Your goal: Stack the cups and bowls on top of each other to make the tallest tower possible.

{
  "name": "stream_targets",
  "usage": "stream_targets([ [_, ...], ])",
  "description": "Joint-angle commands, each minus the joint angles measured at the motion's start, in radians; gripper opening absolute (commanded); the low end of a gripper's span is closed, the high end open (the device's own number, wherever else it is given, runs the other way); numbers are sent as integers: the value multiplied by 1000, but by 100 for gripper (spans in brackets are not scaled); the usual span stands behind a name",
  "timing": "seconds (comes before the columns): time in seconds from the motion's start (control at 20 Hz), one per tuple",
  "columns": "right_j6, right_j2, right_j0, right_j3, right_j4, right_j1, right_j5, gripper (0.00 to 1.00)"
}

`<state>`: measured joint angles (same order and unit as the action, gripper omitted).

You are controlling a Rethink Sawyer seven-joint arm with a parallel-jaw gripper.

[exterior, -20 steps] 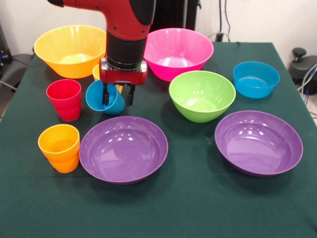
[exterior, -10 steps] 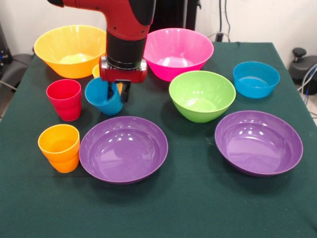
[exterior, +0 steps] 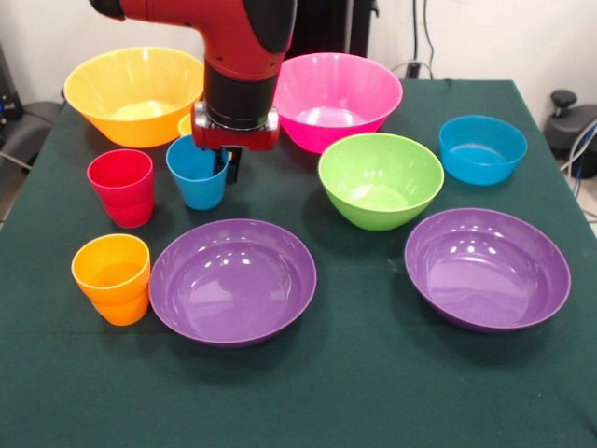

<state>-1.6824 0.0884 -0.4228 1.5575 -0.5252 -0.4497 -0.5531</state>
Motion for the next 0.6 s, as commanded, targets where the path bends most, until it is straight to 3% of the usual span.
stream_targets([
  [0.05, 77, 110, 16, -43, 9, 13, -99, 0],
  [0.6, 86, 194, -3, -47, 59, -1, -91, 0],
])
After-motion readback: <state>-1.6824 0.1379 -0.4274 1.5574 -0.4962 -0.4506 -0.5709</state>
